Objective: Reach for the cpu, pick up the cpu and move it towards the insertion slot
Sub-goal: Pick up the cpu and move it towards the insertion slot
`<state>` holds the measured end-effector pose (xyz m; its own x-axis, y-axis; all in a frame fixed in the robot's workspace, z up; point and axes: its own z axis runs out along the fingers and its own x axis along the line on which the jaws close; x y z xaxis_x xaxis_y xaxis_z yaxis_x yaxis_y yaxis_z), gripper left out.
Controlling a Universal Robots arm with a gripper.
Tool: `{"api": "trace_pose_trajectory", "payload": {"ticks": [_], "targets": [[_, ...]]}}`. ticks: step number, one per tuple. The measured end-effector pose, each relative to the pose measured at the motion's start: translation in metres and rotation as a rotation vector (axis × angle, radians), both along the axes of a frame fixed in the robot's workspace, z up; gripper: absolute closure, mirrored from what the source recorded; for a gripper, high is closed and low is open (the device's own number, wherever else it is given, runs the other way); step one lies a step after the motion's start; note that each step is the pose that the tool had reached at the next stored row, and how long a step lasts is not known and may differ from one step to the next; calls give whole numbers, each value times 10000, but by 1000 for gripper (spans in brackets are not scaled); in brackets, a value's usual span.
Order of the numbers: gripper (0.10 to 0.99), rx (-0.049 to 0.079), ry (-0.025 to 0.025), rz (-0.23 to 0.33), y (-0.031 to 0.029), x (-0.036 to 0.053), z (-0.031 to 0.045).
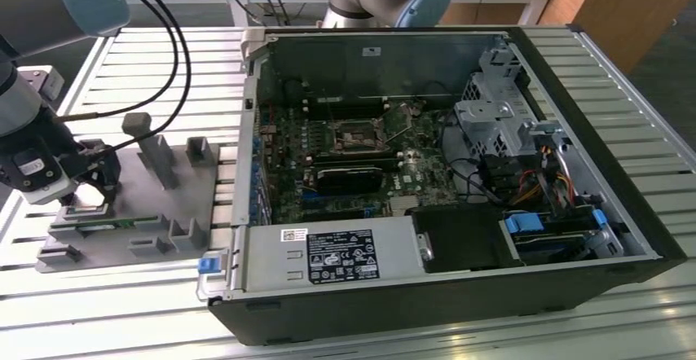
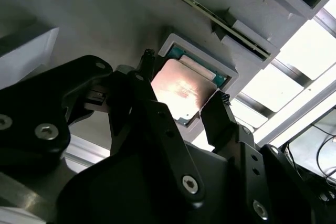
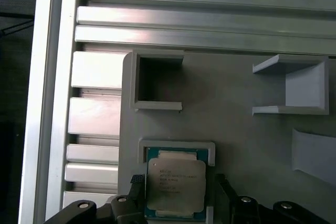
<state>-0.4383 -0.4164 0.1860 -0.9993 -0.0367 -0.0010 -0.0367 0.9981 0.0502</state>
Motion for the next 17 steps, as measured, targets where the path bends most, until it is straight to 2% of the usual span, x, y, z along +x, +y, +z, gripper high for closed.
{"api": "trace_pose_trajectory", "payload": {"ticks": [17], "targets": [[451, 1, 0, 0, 26, -42, -27]]}}
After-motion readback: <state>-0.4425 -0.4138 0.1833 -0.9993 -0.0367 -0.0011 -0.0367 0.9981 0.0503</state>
